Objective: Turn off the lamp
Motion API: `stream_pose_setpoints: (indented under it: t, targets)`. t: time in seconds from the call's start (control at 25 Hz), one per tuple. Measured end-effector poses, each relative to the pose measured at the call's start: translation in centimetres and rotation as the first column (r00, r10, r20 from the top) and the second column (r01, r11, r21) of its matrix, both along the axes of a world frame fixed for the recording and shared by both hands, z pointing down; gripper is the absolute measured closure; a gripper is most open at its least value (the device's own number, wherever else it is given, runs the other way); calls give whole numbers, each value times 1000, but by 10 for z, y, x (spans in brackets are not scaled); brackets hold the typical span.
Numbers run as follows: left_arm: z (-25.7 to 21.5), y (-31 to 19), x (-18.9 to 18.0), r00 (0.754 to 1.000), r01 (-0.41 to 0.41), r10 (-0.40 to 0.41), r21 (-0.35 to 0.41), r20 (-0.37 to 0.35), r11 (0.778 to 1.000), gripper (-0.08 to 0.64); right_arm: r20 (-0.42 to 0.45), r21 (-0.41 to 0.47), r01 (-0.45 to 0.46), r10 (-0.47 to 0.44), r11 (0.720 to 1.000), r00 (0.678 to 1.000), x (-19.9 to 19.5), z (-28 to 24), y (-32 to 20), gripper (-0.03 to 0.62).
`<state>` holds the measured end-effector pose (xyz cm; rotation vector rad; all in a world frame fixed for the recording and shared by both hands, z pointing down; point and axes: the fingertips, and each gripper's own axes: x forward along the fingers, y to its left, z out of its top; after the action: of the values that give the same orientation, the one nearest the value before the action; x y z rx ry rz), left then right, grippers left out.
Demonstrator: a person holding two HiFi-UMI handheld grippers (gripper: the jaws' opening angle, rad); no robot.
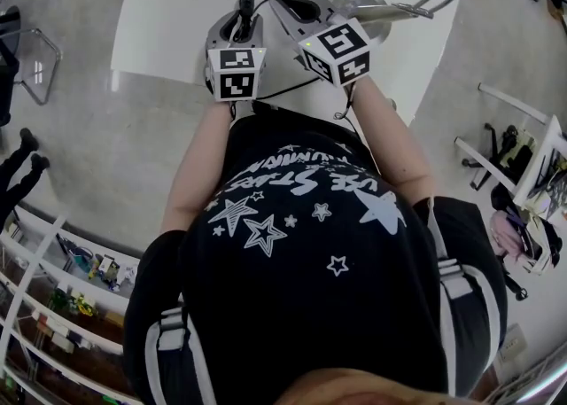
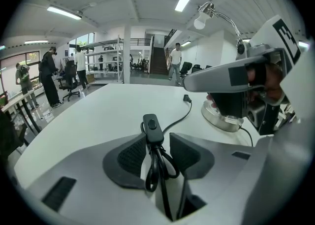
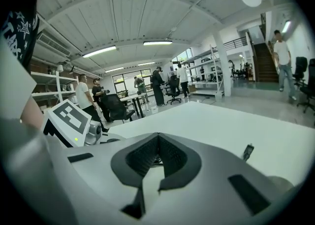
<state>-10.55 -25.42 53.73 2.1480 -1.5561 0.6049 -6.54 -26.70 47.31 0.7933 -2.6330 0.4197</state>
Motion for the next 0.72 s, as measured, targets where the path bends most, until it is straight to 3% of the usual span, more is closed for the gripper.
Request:
stream_pose_setpoints:
  t: [0.36, 0.72]
  targets:
    - [0, -3, -6, 1000, 20, -19, -11, 14, 1000, 417, -70, -43, 65, -67, 997, 995, -17, 21, -2, 587]
    - [3, -4, -1, 999, 10, -11, 1, 42, 1000, 434, -165, -101, 167, -182, 981, 969, -36, 51, -8, 587]
